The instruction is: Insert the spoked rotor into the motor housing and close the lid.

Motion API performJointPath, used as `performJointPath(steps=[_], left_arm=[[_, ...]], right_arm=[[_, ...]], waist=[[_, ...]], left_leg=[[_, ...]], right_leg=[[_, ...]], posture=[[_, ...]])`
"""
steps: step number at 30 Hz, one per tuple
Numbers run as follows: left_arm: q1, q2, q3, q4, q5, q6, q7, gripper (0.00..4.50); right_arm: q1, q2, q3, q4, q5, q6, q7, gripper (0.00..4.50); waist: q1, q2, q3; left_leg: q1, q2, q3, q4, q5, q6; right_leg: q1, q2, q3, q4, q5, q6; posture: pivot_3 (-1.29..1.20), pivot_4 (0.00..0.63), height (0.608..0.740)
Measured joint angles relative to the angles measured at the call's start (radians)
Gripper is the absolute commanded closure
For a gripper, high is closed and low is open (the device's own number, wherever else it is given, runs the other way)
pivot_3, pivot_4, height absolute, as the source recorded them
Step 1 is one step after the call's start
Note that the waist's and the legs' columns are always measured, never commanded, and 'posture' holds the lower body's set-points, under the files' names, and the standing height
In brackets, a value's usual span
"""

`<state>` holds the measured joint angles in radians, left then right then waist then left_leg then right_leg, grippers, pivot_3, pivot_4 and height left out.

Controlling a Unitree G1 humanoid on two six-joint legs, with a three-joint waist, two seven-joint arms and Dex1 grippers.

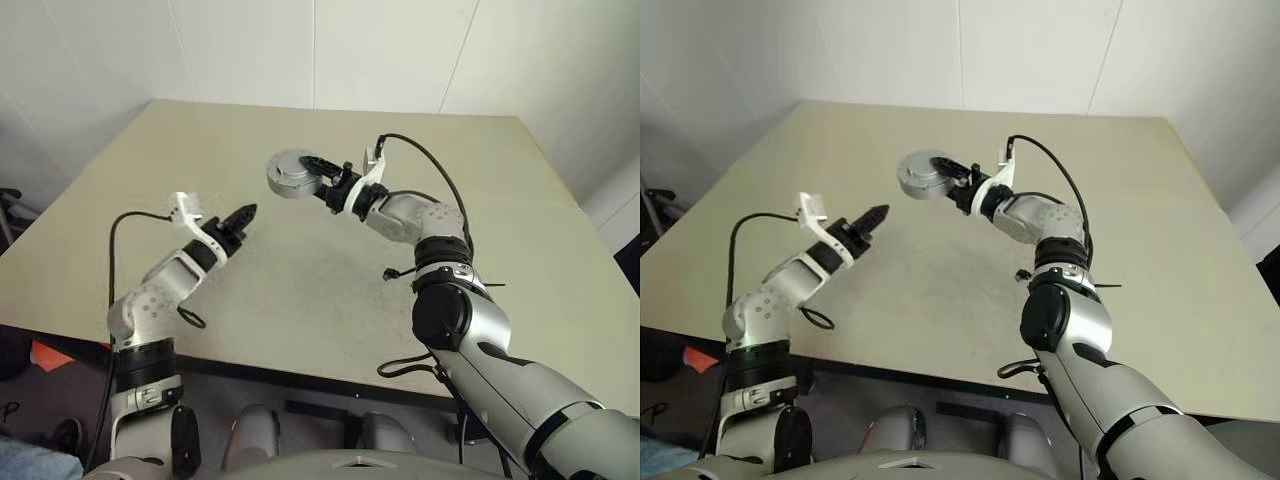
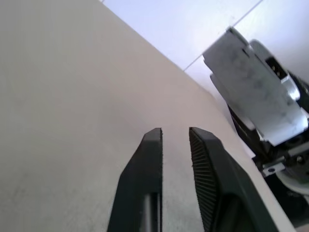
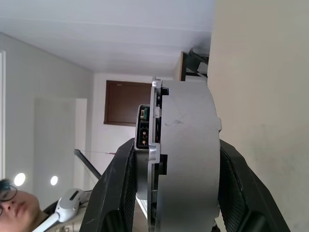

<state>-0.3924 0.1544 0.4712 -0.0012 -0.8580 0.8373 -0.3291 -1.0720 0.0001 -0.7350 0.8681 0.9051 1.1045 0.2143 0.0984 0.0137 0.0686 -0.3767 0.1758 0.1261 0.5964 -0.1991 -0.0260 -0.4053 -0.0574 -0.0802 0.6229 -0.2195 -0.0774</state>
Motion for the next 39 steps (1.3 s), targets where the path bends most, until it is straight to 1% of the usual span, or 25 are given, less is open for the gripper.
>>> performJointPath(steps=[1,4,6,10,14,17,26,39], left_arm=[[0.000,0.001,0.015,0.004,-0.016,0.000,0.007,2.29],[-0.001,-0.005,0.058,0.034,-0.077,0.003,0.024,1.27],[-0.007,-0.018,0.095,0.049,-0.168,0.037,0.050,0.67],[-0.021,-0.019,0.129,0.071,-0.339,0.127,0.091,0.67],[-0.020,-0.015,0.128,0.072,-0.446,0.171,0.119,0.67],[-0.014,-0.006,0.126,0.072,-0.499,0.186,0.128,0.67],[0.016,0.018,0.098,0.072,-0.579,0.187,0.147,0.67],[0.037,0.044,0.060,0.072,-0.609,0.184,0.147,0.67]], right_arm=[[0.003,0.000,0.000,-0.002,0.003,0.003,0.000,2.30],[0.019,0.001,0.001,-0.009,0.012,0.026,-0.001,2.30],[0.026,0.006,0.001,-0.009,0.018,0.042,-0.003,2.30],[0.030,0.013,0.001,-0.026,0.046,0.085,-0.003,2.30],[0.050,0.028,0.004,-0.097,0.092,0.156,0.006,2.30],[0.075,0.044,0.010,-0.148,0.134,0.217,0.015,2.30],[0.119,0.064,0.009,-0.197,0.247,0.319,0.025,2.30],[0.129,0.061,0.001,-0.211,0.404,0.351,0.046,2.30]], waist=[[0.000,0.000,0.000],[0.001,0.000,0.000],[0.002,0.000,0.000],[0.004,0.000,0.000],[0.006,0.000,0.000],[0.004,0.000,0.000],[0.007,-0.001,0.000],[0.008,-0.001,0.000]], left_leg=[[0.000,0.000,0.000,0.000,0.000,0.000],[-0.001,0.000,0.000,0.000,0.000,0.000],[-0.001,0.000,0.000,0.000,0.000,0.000],[-0.001,-0.001,0.000,0.000,0.000,0.000],[-0.001,0.000,0.000,0.000,0.000,0.000],[-0.001,0.000,0.000,0.000,0.000,0.000],[0.000,0.000,0.000,0.000,0.000,-0.001],[0.000,0.000,0.000,0.000,0.001,-0.002]], right_leg=[[0.000,0.000,0.000,0.000,0.000,0.000],[0.000,0.000,0.000,0.000,0.000,0.000],[0.000,0.000,0.000,0.000,0.000,0.000],[0.000,0.000,0.000,0.000,0.000,0.000],[0.000,0.000,0.000,0.000,0.000,0.000],[0.000,0.000,0.000,0.000,0.001,0.001],[0.001,0.000,0.000,0.000,0.002,0.004],[0.001,0.000,0.000,0.000,0.003,0.005]], posture=[[0.00,0.000,0.740],[0.00,0.000,0.740],[0.00,0.000,0.740],[0.00,0.000,0.740],[0.00,0.000,0.740],[0.00,0.000,0.740],[0.00,0.000,0.740],[0.00,0.000,0.740]])
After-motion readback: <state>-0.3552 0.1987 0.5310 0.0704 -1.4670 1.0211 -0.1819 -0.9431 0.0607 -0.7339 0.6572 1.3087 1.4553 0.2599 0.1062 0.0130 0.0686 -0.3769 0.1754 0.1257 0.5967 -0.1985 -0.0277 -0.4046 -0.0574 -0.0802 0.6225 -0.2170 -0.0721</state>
